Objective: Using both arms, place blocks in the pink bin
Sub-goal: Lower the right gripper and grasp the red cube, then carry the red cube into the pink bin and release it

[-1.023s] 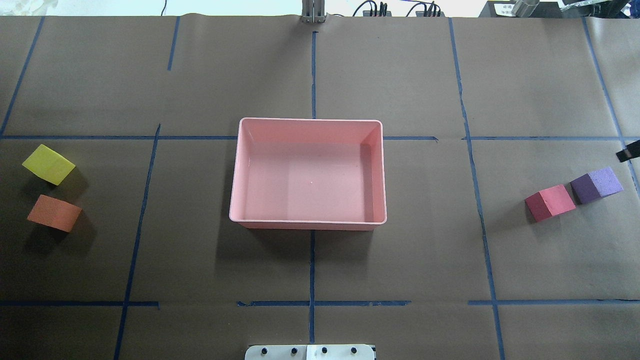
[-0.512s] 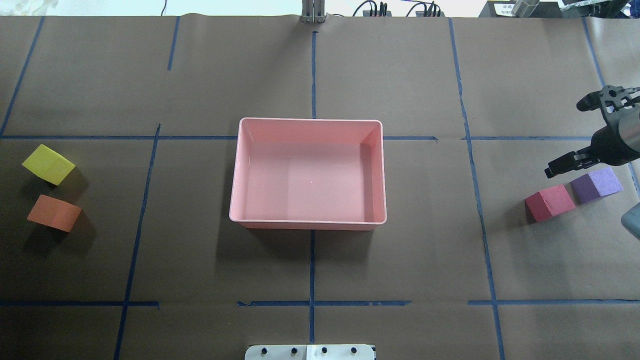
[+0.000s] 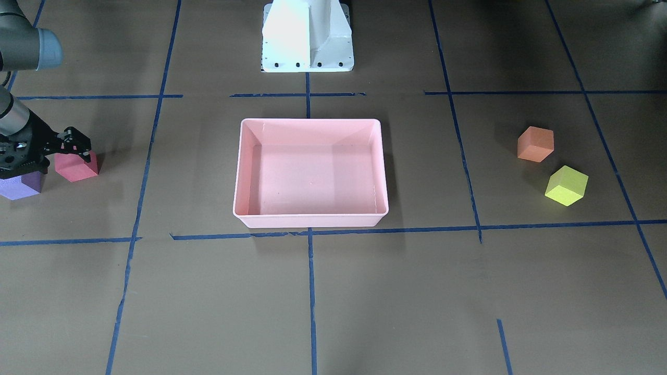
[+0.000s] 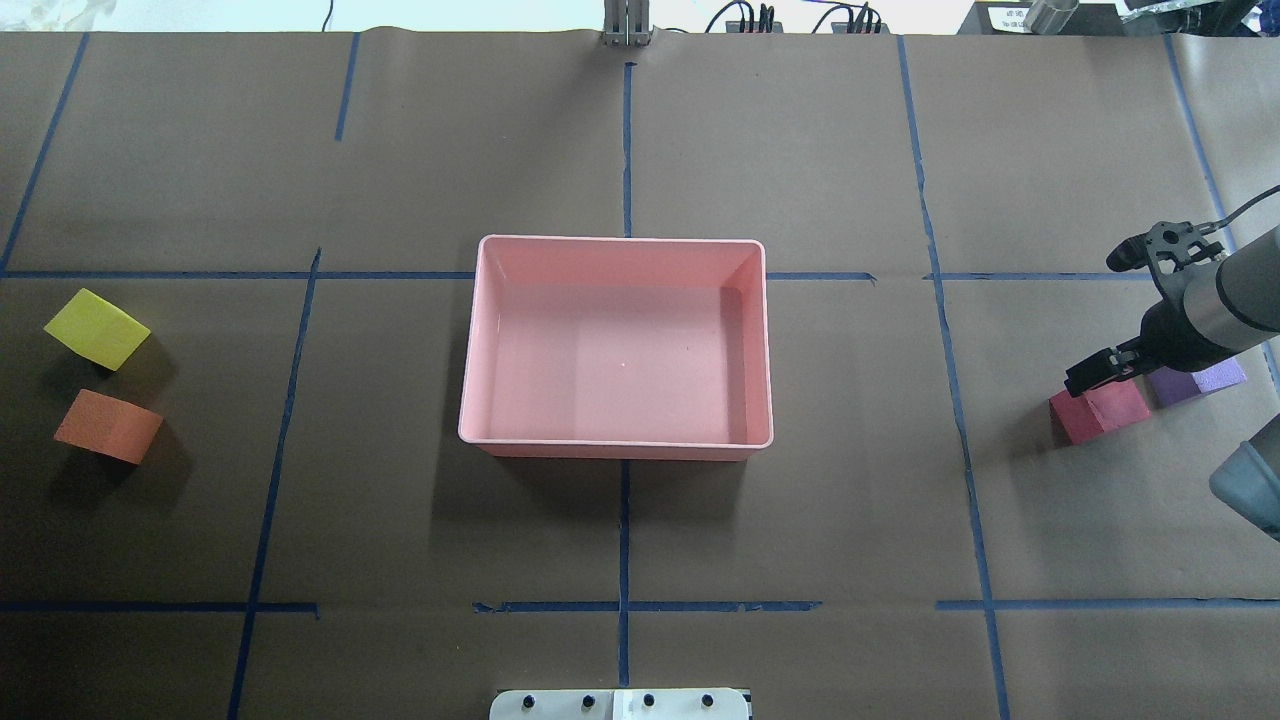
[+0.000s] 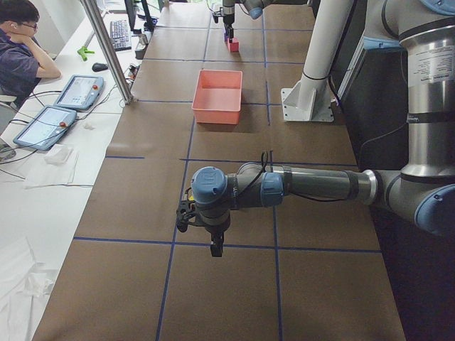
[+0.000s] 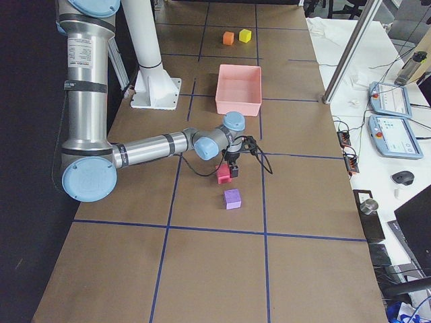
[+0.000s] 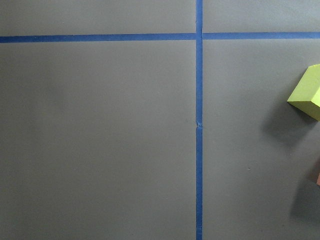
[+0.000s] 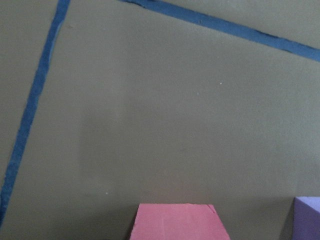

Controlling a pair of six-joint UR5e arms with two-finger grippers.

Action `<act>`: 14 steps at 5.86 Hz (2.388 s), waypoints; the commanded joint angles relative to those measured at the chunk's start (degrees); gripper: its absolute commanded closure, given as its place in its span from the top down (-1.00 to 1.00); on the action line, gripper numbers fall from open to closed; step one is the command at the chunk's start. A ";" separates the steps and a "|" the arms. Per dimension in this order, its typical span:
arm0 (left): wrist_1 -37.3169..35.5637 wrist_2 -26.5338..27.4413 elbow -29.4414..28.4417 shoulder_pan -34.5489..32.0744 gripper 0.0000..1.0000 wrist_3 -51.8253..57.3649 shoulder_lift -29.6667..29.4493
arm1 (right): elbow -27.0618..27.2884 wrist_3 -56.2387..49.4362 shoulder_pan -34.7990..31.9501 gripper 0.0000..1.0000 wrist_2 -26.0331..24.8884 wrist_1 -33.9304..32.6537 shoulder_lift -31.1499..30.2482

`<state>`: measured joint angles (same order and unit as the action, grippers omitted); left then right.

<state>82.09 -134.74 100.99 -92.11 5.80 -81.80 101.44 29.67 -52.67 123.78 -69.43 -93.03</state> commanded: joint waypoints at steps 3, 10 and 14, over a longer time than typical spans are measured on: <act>-0.17 0.01 0.00 0.00 1.00 0.00 0.06 | -3.09 -0.14 3.19 -0.14 -1.26 -0.18 -0.13; -0.09 -0.26 0.79 0.00 1.00 0.00 0.06 | 7.72 17.29 6.66 -0.29 -0.29 -25.17 26.34; 0.00 -0.26 1.05 0.00 1.00 0.00 0.06 | -0.07 41.49 19.77 -0.08 -10.89 -26.64 43.34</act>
<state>82.03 -135.00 101.97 -92.11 5.80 -81.74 104.47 66.81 -35.90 116.54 -96.06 -53.55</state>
